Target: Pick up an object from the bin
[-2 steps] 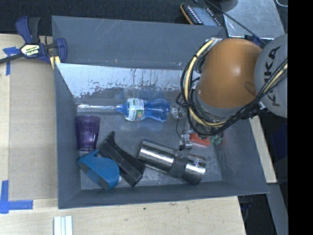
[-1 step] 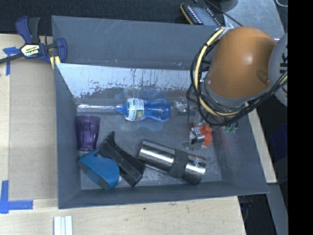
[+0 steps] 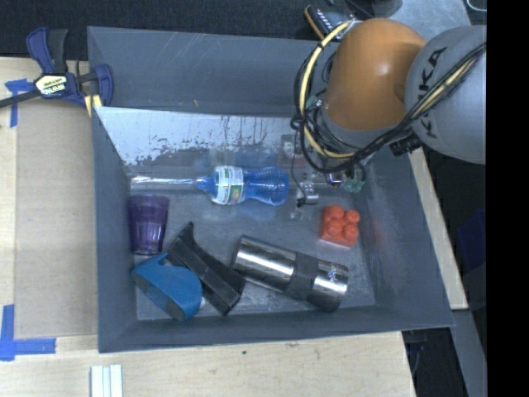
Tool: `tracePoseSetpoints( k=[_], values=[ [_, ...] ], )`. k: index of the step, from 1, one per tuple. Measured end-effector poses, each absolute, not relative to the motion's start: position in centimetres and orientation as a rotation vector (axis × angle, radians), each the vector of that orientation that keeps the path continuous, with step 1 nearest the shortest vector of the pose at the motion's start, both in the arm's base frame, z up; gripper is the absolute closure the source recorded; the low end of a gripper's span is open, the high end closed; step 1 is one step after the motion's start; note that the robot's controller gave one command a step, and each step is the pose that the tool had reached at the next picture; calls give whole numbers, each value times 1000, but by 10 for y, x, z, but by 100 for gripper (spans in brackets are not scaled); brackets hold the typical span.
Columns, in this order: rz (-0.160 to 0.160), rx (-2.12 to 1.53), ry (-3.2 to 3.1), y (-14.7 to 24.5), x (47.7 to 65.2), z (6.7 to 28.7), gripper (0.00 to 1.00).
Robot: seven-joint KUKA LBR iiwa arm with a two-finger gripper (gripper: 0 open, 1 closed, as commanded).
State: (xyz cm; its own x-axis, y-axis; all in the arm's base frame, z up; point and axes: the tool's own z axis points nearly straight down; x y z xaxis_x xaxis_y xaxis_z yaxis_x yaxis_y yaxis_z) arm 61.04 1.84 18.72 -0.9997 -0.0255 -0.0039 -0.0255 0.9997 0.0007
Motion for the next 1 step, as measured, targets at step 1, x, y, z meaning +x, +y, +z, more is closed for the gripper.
tracePoseSetpoints(
  k=[1],
  values=[
    [3, -387, 3117, 70, 557, 179, 0]
  ],
)
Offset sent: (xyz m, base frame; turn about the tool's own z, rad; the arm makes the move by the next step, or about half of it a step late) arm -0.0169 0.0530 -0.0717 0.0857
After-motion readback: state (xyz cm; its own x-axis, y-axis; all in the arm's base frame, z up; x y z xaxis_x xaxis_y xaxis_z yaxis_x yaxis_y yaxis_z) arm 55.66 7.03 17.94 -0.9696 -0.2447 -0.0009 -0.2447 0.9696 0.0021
